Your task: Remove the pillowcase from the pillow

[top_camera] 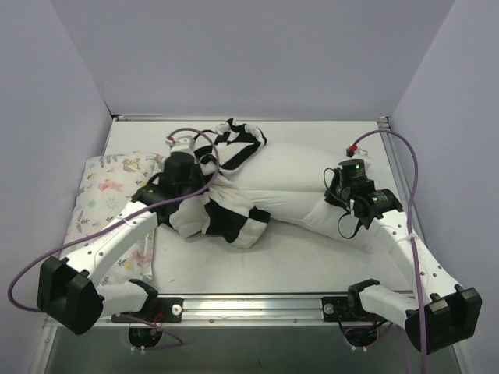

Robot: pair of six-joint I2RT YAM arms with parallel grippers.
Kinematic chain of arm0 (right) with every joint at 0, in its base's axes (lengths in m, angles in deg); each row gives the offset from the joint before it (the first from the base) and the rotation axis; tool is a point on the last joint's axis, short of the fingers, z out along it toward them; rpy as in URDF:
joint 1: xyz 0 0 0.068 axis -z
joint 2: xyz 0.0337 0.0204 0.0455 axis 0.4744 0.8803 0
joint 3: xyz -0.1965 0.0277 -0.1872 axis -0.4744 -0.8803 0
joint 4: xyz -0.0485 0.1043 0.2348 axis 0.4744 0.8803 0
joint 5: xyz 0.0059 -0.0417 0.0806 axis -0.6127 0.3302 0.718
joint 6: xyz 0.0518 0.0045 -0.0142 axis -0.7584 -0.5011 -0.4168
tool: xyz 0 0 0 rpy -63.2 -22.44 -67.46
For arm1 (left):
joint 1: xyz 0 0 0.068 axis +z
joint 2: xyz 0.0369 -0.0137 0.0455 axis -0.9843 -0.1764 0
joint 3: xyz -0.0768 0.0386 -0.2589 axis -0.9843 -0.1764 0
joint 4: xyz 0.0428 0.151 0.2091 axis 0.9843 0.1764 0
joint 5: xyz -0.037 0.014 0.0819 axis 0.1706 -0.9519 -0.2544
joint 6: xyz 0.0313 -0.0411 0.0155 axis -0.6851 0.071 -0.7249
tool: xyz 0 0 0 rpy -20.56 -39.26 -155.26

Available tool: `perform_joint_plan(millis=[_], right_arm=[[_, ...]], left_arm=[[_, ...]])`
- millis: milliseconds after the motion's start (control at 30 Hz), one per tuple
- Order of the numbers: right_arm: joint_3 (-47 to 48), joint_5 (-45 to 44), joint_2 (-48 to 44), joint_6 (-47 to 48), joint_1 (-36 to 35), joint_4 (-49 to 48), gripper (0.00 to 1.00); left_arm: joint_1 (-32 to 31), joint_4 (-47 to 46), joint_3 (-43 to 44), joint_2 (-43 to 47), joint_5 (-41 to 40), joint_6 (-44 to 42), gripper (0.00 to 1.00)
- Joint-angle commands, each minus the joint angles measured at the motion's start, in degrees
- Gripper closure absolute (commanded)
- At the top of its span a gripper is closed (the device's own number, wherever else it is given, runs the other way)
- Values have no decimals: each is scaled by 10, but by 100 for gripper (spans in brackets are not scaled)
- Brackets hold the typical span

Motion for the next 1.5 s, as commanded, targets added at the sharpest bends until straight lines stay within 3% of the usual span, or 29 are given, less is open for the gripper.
perform_joint_plan(millis=[0,100,267,333,367,467,633,700,800,933,1000,1033,1067,1100,1133,1167,1233,1367,1433,1467], right_arm=[[26,-84,-24,49,88,85,100],[38,-56,-20,45,94,87,100],[70,-72,-6,47,29,81,98],[81,-70,-8,54,-1,81,79],[90,-70,-16,63,-14,80,53],[96,-95,-49,80,-101,64,18],[64,-144,-65,69,-259,49,5],[42,-185,-42,59,-331,24,1],[24,-219,32,51,-376,-3,0],[29,-266,157,43,-352,-43,0],[38,-257,190,38,-323,-46,7],[38,-241,208,38,-297,-51,31],[42,-240,209,33,-291,-53,61],[44,-244,209,30,-286,-53,88],[46,-244,202,30,-285,-54,100],[55,-235,196,31,-285,-53,100],[67,-229,178,32,-285,-50,100],[107,-206,148,33,-285,-22,100],[125,-196,131,34,-285,-9,100],[132,-193,125,34,-286,-2,100]], left_arm=[[176,78,-20,75,-102,-25,100],[221,56,-27,92,-32,-31,100],[123,38,-17,50,7,-39,100],[83,19,-25,39,23,-39,100],[72,15,-28,27,36,-36,100],[44,-1,-36,10,42,-27,100],[20,-17,-32,-1,46,-22,100],[6,-18,-25,-8,45,-22,100],[-11,-17,-15,-18,41,-22,100],[-26,-13,-1,-31,44,-26,100],[-31,-6,10,-27,44,-30,100],[-36,-5,12,-21,44,-33,100],[-39,-2,15,-16,45,-35,99],[-43,2,18,-10,43,-35,90],[-57,2,16,5,40,-35,57],[-67,2,14,13,25,-33,38],[-95,8,8,34,-6,-25,19],[-204,21,-22,65,-116,17,12],[-234,17,-44,71,-164,56,3],[-249,12,-69,69,-177,69,3]])
